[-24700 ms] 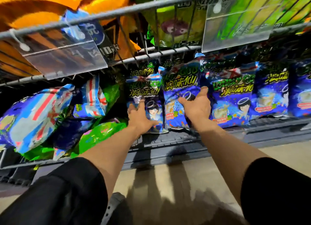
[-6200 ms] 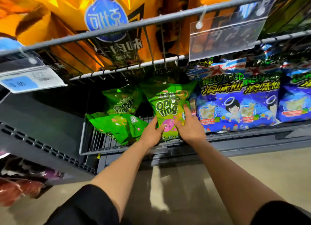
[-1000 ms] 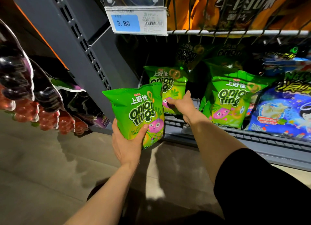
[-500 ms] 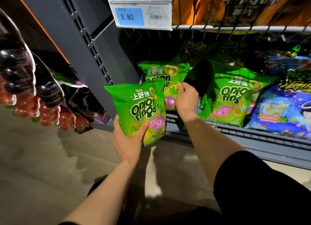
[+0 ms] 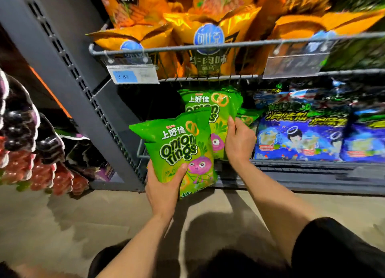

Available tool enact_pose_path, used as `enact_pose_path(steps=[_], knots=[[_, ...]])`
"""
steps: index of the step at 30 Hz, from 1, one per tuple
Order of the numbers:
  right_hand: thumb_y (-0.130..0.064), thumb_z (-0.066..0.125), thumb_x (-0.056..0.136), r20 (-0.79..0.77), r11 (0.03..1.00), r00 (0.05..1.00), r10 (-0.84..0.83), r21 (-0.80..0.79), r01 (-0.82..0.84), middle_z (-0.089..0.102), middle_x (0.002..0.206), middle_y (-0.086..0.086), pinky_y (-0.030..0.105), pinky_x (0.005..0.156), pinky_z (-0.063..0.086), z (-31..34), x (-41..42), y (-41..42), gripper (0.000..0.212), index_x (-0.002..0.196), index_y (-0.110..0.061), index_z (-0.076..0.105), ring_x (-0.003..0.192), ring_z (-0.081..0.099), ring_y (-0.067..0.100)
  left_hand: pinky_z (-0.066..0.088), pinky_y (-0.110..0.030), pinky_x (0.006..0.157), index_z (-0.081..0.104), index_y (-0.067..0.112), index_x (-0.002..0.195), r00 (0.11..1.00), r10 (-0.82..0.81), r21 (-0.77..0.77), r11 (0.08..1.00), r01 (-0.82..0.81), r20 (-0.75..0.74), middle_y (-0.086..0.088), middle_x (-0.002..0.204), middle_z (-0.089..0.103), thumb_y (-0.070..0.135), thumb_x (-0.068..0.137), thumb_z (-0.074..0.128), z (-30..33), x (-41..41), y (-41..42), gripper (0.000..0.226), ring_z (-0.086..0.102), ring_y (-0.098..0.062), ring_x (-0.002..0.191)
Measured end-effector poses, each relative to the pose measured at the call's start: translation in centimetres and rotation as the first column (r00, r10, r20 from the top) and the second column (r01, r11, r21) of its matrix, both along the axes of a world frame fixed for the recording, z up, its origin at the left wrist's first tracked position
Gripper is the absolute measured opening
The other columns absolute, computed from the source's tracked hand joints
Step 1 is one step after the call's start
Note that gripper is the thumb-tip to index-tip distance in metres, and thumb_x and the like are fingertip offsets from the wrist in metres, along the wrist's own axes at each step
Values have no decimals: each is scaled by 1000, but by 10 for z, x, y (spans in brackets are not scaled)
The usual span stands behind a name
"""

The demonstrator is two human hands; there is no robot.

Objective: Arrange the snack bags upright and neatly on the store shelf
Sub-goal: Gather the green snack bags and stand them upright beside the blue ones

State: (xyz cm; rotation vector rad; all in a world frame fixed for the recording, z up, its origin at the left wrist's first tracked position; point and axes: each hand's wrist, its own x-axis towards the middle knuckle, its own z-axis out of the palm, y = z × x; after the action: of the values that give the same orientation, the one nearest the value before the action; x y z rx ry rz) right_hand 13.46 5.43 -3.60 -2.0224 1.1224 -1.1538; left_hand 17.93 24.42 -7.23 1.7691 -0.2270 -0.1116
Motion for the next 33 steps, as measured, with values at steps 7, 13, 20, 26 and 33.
enact_pose_path(steps=[7,13,20,26,33], knots=[[-28,41,100,-6,967,968,-250,47,250,48,67,18,33,61,21,1,-104,-75,34,71,-10,46,66,43,31,54,-36,87,57,38,112,951,-308,37,951,308,-25,22,95,71,63,49,79,3,-53,-57,72,67,-1,91],[-21,42,100,90,944,940,-330,61,326,42,63,11,31,57,7,-2,-132,-110,32,70,-9,39,61,35,25,50,-26,84,56,39,115,942,-334,23,942,334,-32,28,95,69,57,54,83,-2,-65,-92,69,64,8,89],[-22,44,99,245,952,920,-305,41,305,28,54,-4,28,57,14,0,-111,-150,34,67,-12,37,61,29,20,52,-37,91,57,37,118,966,-246,11,969,248,-85,17,99,71,64,48,76,-11,-48,-117,77,67,-8,96],[-26,39,101,0,962,976,-218,168,215,51,68,7,32,61,21,-39,-116,-145,30,77,-10,48,66,41,27,51,-45,93,57,36,116,964,-228,43,971,236,-133,15,99,71,67,47,75,-22,-49,-115,77,67,-11,96],[-26,52,90,-127,917,945,-302,-311,251,45,140,18,39,112,27,-18,-101,-109,57,138,0,37,130,40,32,52,-44,91,57,37,113,972,-189,6,981,192,-139,16,97,71,67,49,76,-15,-48,-106,74,67,-8,94]])
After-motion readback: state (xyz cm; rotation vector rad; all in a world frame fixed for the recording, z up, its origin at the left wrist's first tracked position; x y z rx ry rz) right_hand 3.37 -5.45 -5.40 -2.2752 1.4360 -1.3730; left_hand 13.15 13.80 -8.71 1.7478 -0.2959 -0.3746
